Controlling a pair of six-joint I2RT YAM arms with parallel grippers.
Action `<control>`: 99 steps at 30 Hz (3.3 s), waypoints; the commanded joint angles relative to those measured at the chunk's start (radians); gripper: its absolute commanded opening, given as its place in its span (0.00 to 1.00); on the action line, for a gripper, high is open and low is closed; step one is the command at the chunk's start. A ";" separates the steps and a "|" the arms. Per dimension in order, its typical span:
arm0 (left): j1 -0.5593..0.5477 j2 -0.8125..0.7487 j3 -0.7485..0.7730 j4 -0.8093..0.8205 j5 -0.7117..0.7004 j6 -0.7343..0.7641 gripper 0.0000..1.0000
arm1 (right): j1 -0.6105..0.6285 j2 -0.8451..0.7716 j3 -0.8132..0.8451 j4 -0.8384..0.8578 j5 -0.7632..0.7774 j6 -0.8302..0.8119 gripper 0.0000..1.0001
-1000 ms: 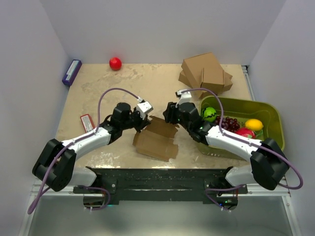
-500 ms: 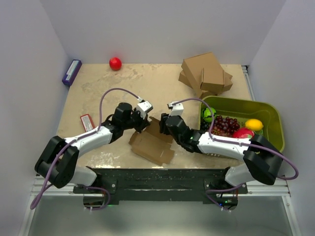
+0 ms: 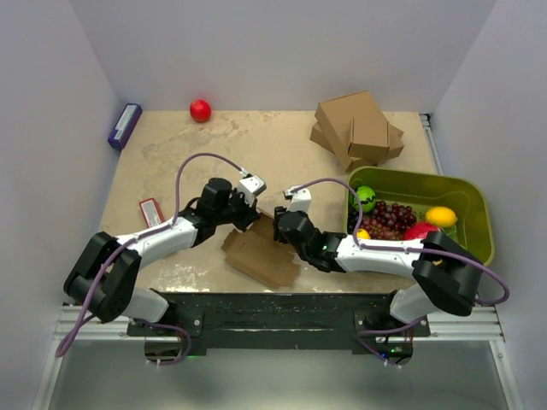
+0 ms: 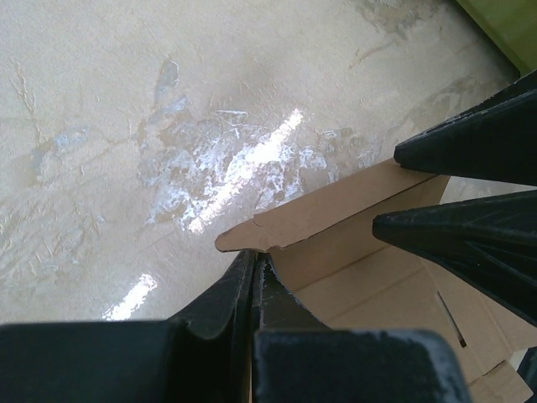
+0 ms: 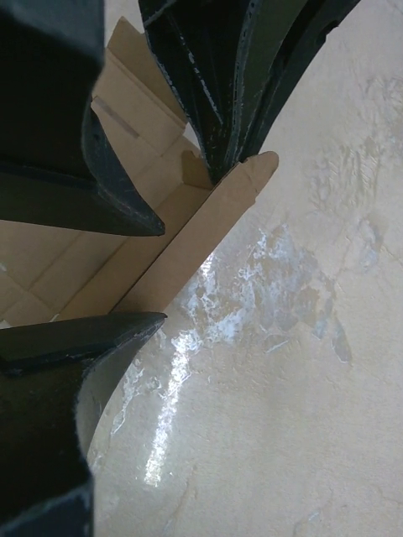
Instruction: Fold the paper box
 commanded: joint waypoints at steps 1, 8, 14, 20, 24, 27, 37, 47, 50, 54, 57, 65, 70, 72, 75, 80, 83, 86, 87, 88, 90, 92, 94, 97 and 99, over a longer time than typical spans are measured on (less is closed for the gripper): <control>-0.002 -0.002 0.041 0.042 0.009 -0.011 0.00 | 0.011 0.034 -0.006 -0.002 0.039 0.034 0.44; -0.003 -0.005 0.050 0.027 0.110 0.030 0.00 | 0.011 -0.003 0.034 -0.083 0.069 0.002 0.50; 0.000 -0.014 0.087 -0.047 0.285 0.107 0.00 | 0.008 -0.178 0.031 -0.119 0.056 -0.166 0.65; -0.002 -0.026 0.127 -0.122 0.336 0.143 0.00 | 0.000 -0.304 0.037 -0.177 -0.007 -0.291 0.88; -0.002 -0.043 0.124 -0.122 0.342 0.144 0.00 | -0.020 -0.347 0.023 -0.228 -0.072 -0.357 0.88; -0.002 -0.048 0.125 -0.122 0.348 0.141 0.00 | -0.041 -0.361 0.005 -0.229 -0.147 -0.388 0.88; 0.000 -0.059 0.127 -0.124 0.364 0.136 0.00 | -0.089 -0.287 -0.015 -0.185 -0.325 -0.430 0.84; -0.002 -0.065 0.130 -0.124 0.351 0.129 0.00 | -0.089 -0.178 -0.002 -0.114 -0.373 -0.459 0.35; 0.005 -0.082 0.136 -0.127 0.275 0.100 0.19 | -0.089 -0.189 -0.002 -0.116 -0.362 -0.456 0.08; 0.078 -0.175 0.138 -0.067 0.158 -0.011 0.76 | -0.146 -0.215 -0.018 -0.113 -0.392 -0.418 0.00; 0.237 -0.294 0.099 0.006 0.075 -0.170 0.85 | -0.215 -0.261 -0.038 -0.093 -0.441 -0.372 0.00; 0.270 -0.428 -0.039 0.001 0.049 -0.434 0.95 | -0.275 -0.413 -0.018 -0.094 -0.466 -0.160 0.00; 0.270 -0.415 -0.129 0.085 0.077 -0.551 0.95 | -0.276 -0.495 -0.038 -0.044 -0.481 -0.052 0.00; 0.270 -0.393 -0.154 0.109 0.074 -0.571 0.95 | -0.276 -0.526 -0.038 -0.044 -0.483 -0.031 0.00; 0.271 -0.375 -0.195 0.199 0.097 -0.620 0.95 | -0.276 -0.563 -0.046 -0.036 -0.500 -0.006 0.00; 0.270 -0.358 -0.241 0.332 0.178 -0.692 0.91 | -0.278 -0.585 -0.055 -0.031 -0.526 0.021 0.00; 0.270 -0.330 -0.258 0.372 0.230 -0.710 0.82 | -0.276 -0.589 -0.060 -0.019 -0.534 0.024 0.00; 0.270 -0.315 -0.283 0.447 0.288 -0.747 0.64 | -0.276 -0.580 -0.064 -0.018 -0.530 0.029 0.00; 0.270 -0.315 -0.284 0.461 0.298 -0.749 0.60 | -0.276 -0.580 -0.065 -0.013 -0.532 0.031 0.00; 0.270 -0.313 -0.289 0.461 0.302 -0.747 0.57 | -0.278 -0.578 -0.068 -0.008 -0.535 0.032 0.00; 0.270 -0.309 -0.289 0.461 0.317 -0.743 0.45 | -0.278 -0.574 -0.068 -0.004 -0.534 0.035 0.00; 0.270 -0.309 -0.286 0.458 0.324 -0.741 0.28 | -0.276 -0.560 -0.068 -0.005 -0.524 0.037 0.00; 0.270 -0.312 -0.263 0.433 0.328 -0.718 0.16 | -0.276 -0.546 -0.071 -0.015 -0.517 0.037 0.00; 0.270 -0.318 -0.211 0.351 0.359 -0.640 0.00 | -0.278 -0.531 -0.072 -0.024 -0.509 0.034 0.00; 0.270 -0.315 -0.166 0.223 0.364 -0.532 0.00 | -0.278 -0.517 -0.063 -0.054 -0.491 0.009 0.19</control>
